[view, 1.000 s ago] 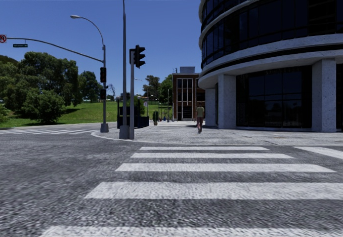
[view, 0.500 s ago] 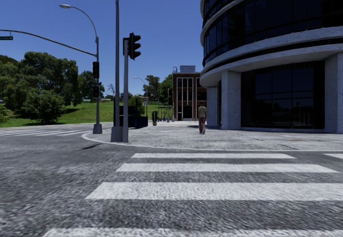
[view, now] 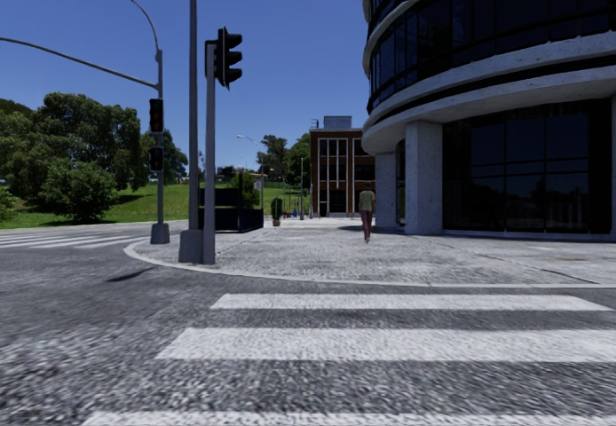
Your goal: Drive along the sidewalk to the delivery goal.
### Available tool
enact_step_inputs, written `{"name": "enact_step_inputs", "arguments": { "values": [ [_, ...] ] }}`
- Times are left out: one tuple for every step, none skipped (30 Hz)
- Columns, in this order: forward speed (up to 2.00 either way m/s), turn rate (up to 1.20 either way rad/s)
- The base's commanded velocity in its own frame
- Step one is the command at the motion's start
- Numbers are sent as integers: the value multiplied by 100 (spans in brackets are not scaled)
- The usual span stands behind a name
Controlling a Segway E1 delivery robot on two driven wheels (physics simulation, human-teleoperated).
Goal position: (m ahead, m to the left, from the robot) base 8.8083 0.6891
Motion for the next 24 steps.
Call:
{"name": "enact_step_inputs", "arguments": {
  "values": [
    [200,0],
    [200,0],
    [200,0],
    [200,0],
    [200,0],
    [200,0],
    [200,0],
    [200,0],
    [200,0],
    [200,0],
    [200,0],
    [200,0],
    [200,0],
    [200,0],
    [200,0],
    [200,0],
    [200,0],
    [200,0],
    [200,0],
    [200,0],
    [200,0],
    [200,0],
    [200,0],
    [200,0]
  ]
}}
